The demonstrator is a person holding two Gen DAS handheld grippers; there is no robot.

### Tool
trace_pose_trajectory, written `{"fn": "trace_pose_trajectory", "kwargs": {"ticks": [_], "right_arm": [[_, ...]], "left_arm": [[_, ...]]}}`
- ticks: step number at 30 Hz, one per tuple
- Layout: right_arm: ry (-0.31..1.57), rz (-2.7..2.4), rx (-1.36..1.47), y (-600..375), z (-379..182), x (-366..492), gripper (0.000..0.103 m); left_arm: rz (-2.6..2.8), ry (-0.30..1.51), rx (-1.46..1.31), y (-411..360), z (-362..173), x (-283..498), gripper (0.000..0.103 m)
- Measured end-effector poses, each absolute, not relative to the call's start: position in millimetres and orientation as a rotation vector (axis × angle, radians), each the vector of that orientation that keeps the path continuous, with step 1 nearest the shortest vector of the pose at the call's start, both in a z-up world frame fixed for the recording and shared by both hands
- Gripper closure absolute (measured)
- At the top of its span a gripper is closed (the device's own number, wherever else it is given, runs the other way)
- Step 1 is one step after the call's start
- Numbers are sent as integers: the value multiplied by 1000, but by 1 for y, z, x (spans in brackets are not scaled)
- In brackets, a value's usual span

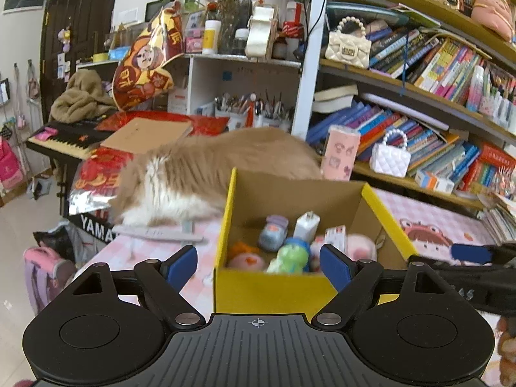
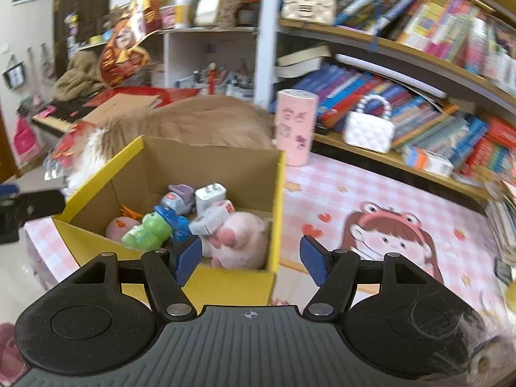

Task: Organize objects

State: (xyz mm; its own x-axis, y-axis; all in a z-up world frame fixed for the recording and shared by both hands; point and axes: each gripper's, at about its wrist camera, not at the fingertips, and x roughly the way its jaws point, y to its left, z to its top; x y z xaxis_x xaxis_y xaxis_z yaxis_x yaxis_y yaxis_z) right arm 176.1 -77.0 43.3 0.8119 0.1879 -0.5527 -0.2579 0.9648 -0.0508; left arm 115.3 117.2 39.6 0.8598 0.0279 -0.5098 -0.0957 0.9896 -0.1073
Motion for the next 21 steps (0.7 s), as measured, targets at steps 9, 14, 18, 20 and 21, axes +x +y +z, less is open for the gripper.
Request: {"fn": "trace_pose_trajectory", "kwargs": {"ticks": [9, 14, 18, 20, 21], "right_arm": [[579, 94, -50, -101, 33, 125, 38], [606, 32, -13, -113, 24, 96, 36], [634, -29, 31, -123, 14, 77, 33], [647, -73, 60, -127, 10, 69, 29], [652, -93, 74, -129, 9, 65, 27]], "left_arm": [[34, 581, -80, 105, 22, 83, 17], [-7, 605, -50, 93, 15, 69, 17], [-25, 619, -33, 82, 10, 60, 11], [-35, 627, -19, 75, 7, 57, 11], [-40, 631, -13, 72, 6, 56, 11]]}}
